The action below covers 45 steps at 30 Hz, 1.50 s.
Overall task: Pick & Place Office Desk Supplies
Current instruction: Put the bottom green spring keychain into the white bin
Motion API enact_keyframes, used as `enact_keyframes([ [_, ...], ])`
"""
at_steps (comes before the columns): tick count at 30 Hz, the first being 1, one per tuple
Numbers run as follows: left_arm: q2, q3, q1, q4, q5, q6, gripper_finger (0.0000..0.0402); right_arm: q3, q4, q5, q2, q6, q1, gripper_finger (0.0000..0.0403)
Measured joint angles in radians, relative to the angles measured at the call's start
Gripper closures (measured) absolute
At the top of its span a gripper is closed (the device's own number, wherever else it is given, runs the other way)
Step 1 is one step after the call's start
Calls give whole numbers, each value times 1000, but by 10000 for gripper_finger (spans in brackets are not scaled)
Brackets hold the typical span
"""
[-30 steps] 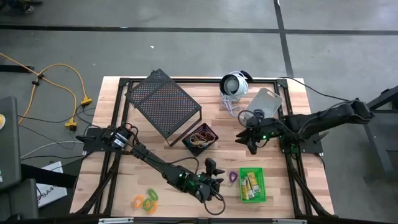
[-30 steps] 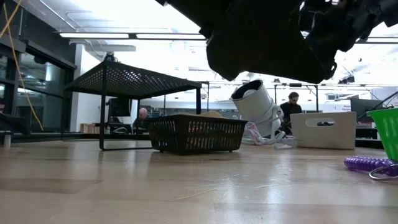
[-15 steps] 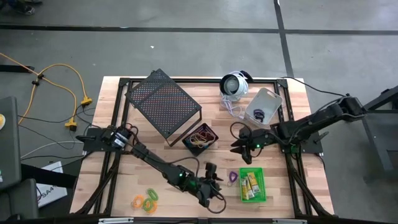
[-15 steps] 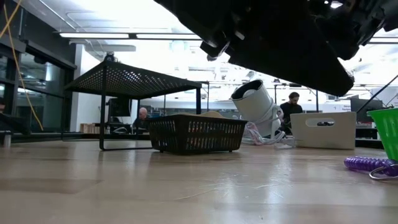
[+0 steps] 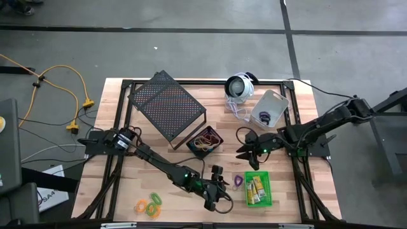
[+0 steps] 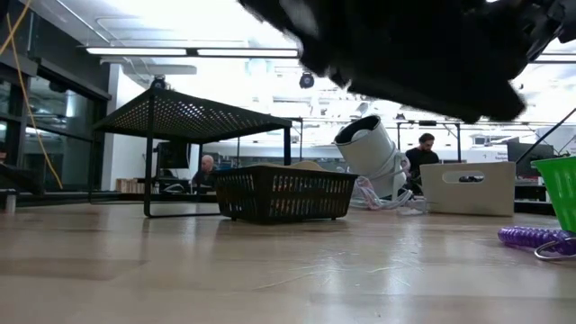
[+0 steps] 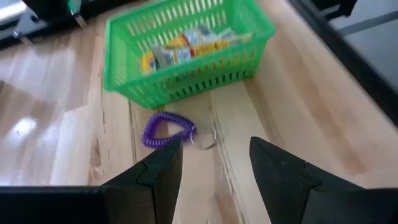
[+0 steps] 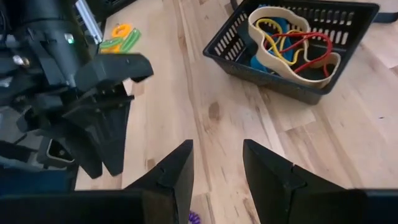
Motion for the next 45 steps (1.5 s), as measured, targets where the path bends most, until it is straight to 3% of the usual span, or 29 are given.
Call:
enact_keyframes([
  [5, -61, 0, -13, -55, 17, -9, 222, 0, 0, -13, 0, 0, 13, 277],
  [16, -127, 0, -58, -329, 89, -204, 222, 0, 0, -14, 0, 0, 44, 277],
  [25, -241, 0, -97, -541, 89, -241, 222, 0, -1, -14, 0, 0, 43, 277],
  [35, -379, -123, -131, -590, 91, -320, 222, 0, -1, -16, 0, 0, 43, 277],
  [45, -440, -216, -281, -598, 58, -471, 222, 0, -1, -13, 0, 0, 43, 277],
])
